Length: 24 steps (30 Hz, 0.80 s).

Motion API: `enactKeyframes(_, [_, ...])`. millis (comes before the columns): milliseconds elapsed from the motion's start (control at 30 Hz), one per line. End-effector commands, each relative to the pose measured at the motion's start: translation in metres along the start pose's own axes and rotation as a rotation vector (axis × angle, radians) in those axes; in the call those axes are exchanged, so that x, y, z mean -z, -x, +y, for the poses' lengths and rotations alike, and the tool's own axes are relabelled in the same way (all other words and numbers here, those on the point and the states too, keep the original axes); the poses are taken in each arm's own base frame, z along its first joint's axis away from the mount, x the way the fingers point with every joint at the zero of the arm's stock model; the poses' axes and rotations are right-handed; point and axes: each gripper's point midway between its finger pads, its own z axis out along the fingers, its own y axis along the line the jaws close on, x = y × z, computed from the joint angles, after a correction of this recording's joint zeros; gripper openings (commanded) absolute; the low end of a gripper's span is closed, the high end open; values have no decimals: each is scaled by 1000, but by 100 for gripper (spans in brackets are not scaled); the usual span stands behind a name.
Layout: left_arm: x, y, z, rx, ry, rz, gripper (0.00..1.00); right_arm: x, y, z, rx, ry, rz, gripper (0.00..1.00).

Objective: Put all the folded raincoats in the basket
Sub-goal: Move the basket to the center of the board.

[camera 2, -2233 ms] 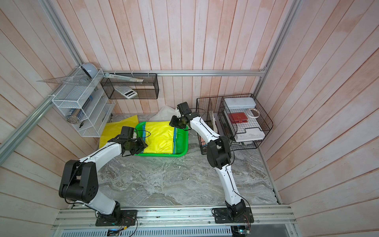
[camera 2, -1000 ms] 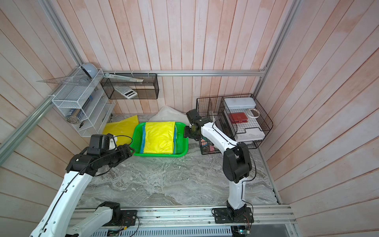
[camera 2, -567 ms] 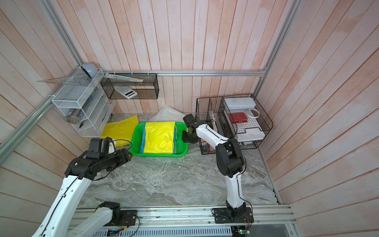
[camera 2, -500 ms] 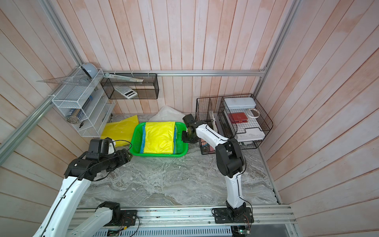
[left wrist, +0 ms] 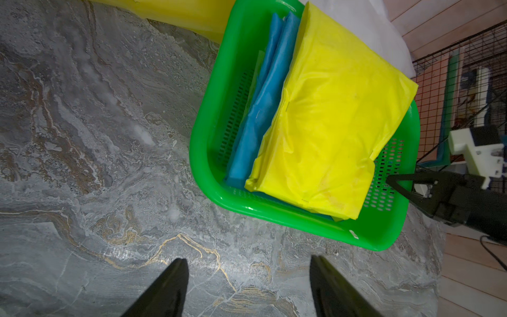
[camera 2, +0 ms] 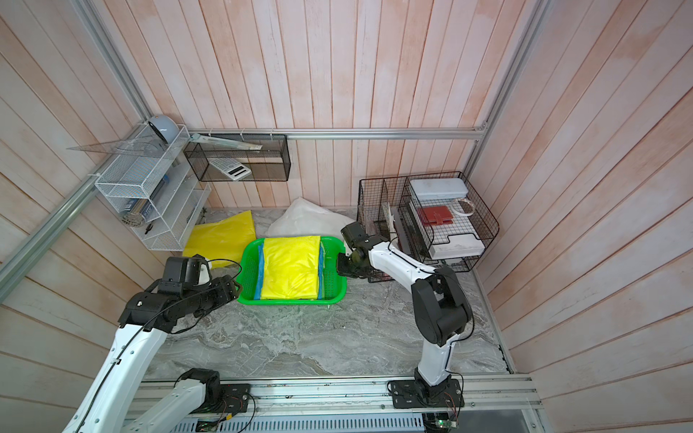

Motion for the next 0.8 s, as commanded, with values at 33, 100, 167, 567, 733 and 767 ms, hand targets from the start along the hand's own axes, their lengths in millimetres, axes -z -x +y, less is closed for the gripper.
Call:
enactKeyframes(33, [-1,-3,3,-4,-3,-9,75,13,-30,10,24,68,0,0])
enactKeyframes(100, [-2,-2,3,-4,1,-7,75,16,-44,8,31,64,15,0])
enactKeyframes(167, [-3,-2,3,-4,3,-5,75,19,-59,3,25,56,25,0])
enactKeyframes(567, [-6,-2,1,6,-12,-5,75,20,-112,-17,-19,43,42,1])
enactKeyframes(733, [-10,4,-4,13,-28,-7,75,27,-113,-16,14,23,56,39])
enactKeyframes(767, [-10,7,-6,13,-29,-8,75,30,-112,-17,28,7,56,46])
